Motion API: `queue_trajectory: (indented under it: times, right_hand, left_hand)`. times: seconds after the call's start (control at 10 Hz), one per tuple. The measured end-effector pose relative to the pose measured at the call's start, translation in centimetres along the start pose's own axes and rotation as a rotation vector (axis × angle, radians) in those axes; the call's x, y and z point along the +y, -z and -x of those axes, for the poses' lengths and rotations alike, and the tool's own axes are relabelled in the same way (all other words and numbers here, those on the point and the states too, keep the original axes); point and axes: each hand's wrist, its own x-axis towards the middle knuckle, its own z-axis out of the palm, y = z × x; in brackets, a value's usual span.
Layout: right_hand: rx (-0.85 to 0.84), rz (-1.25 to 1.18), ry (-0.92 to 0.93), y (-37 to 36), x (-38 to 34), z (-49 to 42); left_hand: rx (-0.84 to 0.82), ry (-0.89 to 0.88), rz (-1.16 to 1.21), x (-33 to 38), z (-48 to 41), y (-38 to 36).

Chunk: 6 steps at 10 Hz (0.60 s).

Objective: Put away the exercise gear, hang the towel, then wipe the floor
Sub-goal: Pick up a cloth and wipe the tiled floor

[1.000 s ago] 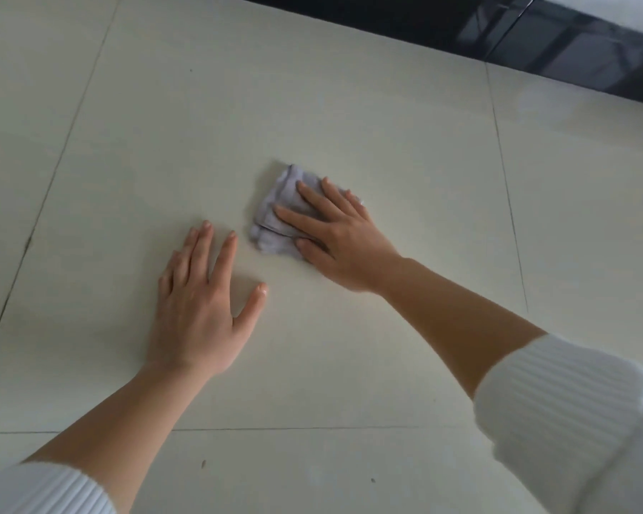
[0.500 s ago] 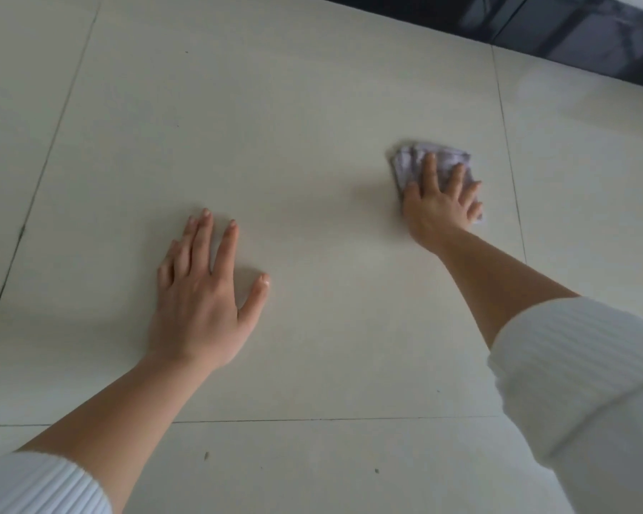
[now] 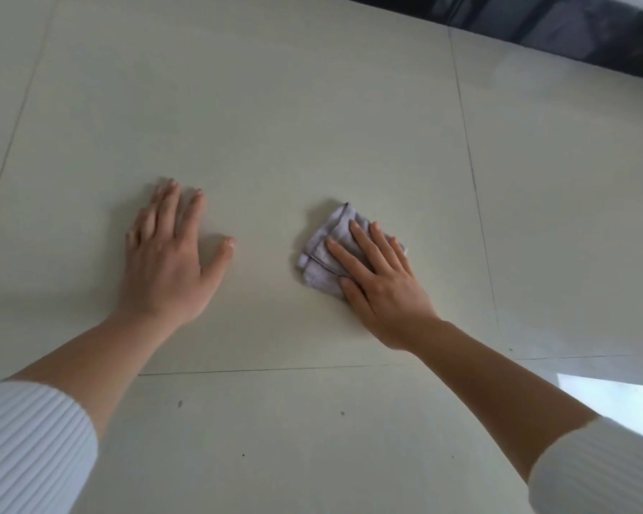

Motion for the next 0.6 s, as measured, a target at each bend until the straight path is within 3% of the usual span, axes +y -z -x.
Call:
queue_trajectory:
  times: [0.2, 0.4, 0.5, 0.6]
  right_hand:
    - [0.032, -0.093, -0.467, 0.7, 5.8, 2.9]
    - [-0.025, -0.171, -0.877, 2.9, 10.1, -4.3]
    - [-0.116, -0.207, -0.919, 4.8, 10.0, -8.9]
    - [-0.112, -0.188, -0.764, 4.9, 6.9, -11.9]
  left_hand:
    - [0.005, -0.024, -0.022, 0.0, 0.0, 0.0]
    - [-0.014, 0.004, -0.015, 0.2, -0.1, 0.0]
    - [-0.030, 0.011, -0.032, 0.2, -0.2, -0.1]
    - [-0.038, 0.009, -0.040, 0.2, -0.3, 0.0]
